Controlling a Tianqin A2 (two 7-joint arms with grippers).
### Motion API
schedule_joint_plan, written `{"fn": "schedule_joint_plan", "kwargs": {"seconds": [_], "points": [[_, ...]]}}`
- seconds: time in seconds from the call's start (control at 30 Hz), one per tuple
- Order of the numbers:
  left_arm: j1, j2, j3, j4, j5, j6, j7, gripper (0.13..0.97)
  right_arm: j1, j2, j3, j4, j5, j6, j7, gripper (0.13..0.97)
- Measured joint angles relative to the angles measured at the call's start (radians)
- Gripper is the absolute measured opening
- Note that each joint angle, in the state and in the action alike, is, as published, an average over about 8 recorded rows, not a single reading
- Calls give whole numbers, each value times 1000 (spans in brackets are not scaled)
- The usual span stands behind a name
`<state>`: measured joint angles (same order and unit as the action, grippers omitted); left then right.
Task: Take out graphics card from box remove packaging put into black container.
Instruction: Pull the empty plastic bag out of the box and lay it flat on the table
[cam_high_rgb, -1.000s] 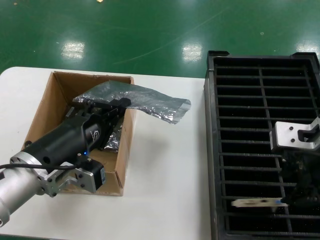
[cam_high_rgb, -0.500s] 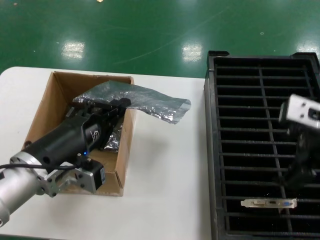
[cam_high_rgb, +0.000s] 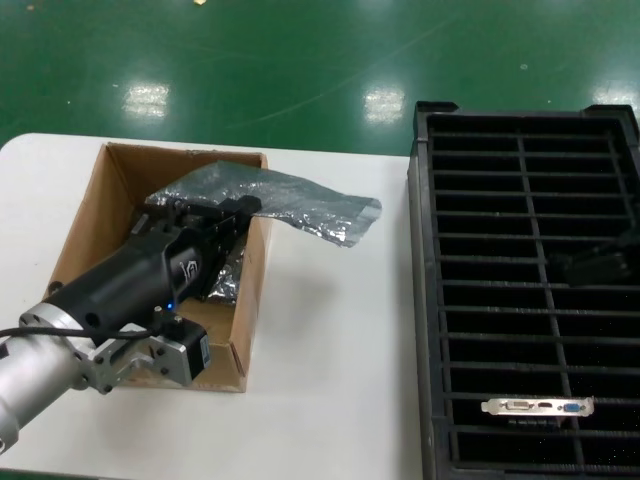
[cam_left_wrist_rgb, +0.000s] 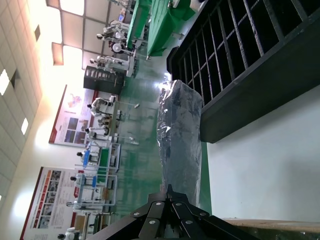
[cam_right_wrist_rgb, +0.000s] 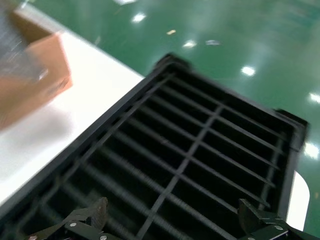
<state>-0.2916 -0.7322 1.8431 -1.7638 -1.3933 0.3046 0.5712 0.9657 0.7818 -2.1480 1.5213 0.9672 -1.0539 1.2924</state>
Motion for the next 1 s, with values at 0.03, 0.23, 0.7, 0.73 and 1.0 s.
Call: {"fn": "schedule_joint_plan", "kwargs": {"seconds": [0.03, 0.23, 0.7, 0.73, 1.0], "points": [[0, 0, 0, 0, 0, 0, 0, 139, -21, -1, 26, -7, -4, 18, 29, 852], [0, 0, 0, 0, 0, 0, 0, 139, -110, -20, 144, -41, -22, 77, 170, 914], [-26, 121, -129, -19, 67, 228, -332, 139, -138, -30, 180, -58, -41, 85, 219, 963], [-33, 150, -157, -15, 73, 276, -383, 139, -138, -30, 180, -58, -41, 85, 219, 963], [-128, 442, -384, 77, 231, 643, -749, 139, -138, -30, 180, -58, -41, 85, 218, 966]]}}
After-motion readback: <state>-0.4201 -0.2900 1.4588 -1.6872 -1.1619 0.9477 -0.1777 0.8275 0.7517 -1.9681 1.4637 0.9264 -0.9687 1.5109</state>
